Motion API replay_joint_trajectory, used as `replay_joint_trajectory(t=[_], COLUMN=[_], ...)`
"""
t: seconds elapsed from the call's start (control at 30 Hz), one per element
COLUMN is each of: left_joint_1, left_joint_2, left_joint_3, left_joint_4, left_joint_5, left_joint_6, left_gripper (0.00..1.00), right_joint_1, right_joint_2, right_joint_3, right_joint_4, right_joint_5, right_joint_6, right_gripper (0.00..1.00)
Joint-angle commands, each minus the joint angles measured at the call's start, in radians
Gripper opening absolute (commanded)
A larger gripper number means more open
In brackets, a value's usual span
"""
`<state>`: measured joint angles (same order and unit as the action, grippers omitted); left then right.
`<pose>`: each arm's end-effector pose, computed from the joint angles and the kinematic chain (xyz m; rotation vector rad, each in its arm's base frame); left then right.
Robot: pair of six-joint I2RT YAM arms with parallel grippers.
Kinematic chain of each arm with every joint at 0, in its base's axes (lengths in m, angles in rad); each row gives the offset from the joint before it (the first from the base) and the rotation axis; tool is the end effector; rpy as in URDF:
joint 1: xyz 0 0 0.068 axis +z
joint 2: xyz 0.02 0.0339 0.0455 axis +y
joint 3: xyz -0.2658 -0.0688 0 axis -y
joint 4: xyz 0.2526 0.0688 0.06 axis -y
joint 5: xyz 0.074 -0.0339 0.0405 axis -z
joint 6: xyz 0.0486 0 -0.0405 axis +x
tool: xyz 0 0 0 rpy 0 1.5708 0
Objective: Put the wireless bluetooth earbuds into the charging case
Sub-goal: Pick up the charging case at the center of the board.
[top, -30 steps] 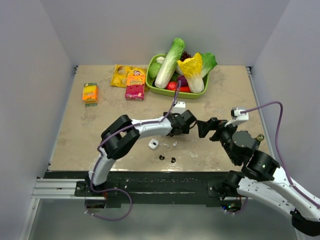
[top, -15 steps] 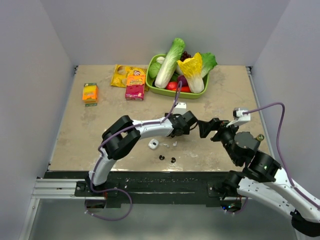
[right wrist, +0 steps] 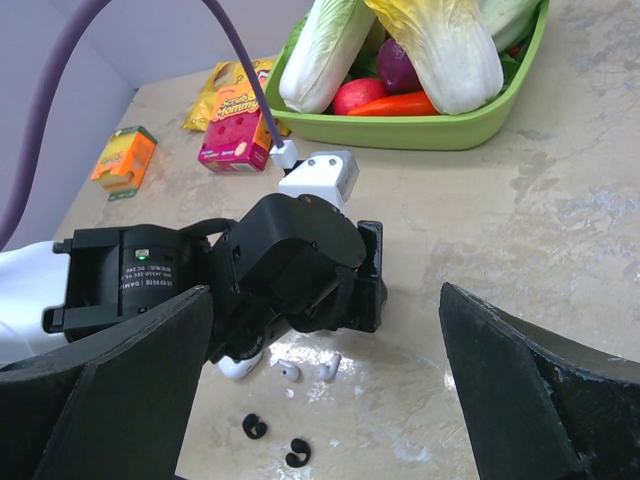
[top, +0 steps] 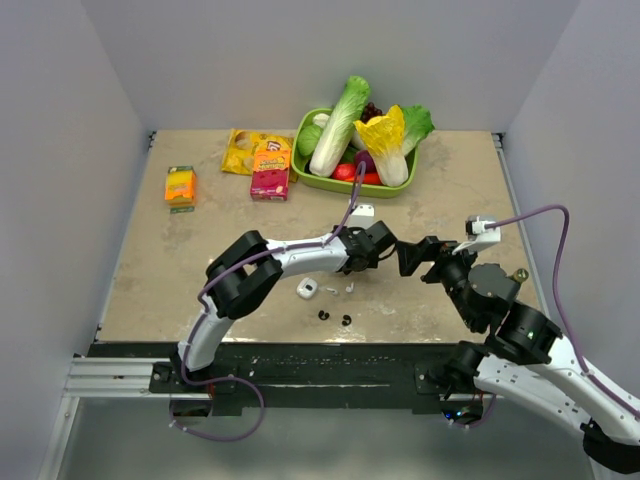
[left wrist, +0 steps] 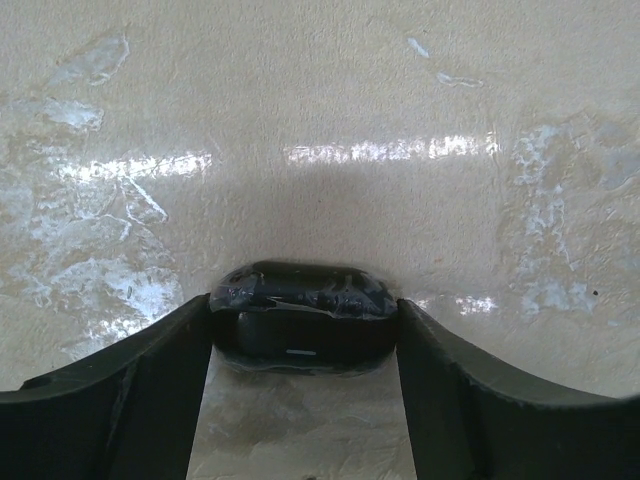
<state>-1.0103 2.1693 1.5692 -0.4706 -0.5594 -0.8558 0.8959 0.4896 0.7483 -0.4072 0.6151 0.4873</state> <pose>0.2703 -0.3821 0.1389 0.0097 2.4111 -0.0822 0.1011 0.0814 0.3443 0.1078 1.7142 0.5050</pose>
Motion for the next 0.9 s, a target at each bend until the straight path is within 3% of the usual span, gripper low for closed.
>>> replay_joint_trajectory(t=[0.0,0.1,0.2,0.23,0.5,0.63,0.73,0.87], left_joint_1=[-0.005,-0.005,-0.001,0.002,0.019,0.019,0.019,0.021], left_joint_2=[0.04,0.026,-0.012,-0.031,-0.434,-0.662,-0.831,-1.004], left_joint_3=[-0.035,-0.058,-0.099,-0.116,-0.437,-0.654,-0.829,-1.085], left_joint_4=[-0.031,-0.016,0.024,0.062,0.389,0.687,0.893,1.136], left_joint_5=[0.049,0.052,0.052,0.05,-0.068,-0.062,0.067,0.443], left_joint_6=[-0.029,-0.02,-0.003,0.017,0.273,0.464,0.607,0.816], left_gripper=[0.63,0.45,0.17,0.02,0.0,0.0,0.0,0.0], right_joint_1=[0.001,0.001,0.0,0.001,0.0,0.001,0.001,0.001], right_joint_2=[-0.009,-0.006,-0.003,0.0,0.053,0.098,0.159,0.305], right_joint_3=[0.002,0.006,0.011,0.016,0.082,0.124,0.16,0.233], right_joint_4=[-0.001,-0.001,0.002,0.002,0.044,0.071,0.09,0.05], right_joint_5=[0.017,0.014,0.006,0.005,-0.012,-0.049,-0.116,-0.138], right_joint_6=[0.008,0.011,0.013,0.013,-0.013,-0.055,-0.095,-0.139], right_gripper=[0.98,0.98,0.98,0.98,0.98,0.98,0.98,0.98])
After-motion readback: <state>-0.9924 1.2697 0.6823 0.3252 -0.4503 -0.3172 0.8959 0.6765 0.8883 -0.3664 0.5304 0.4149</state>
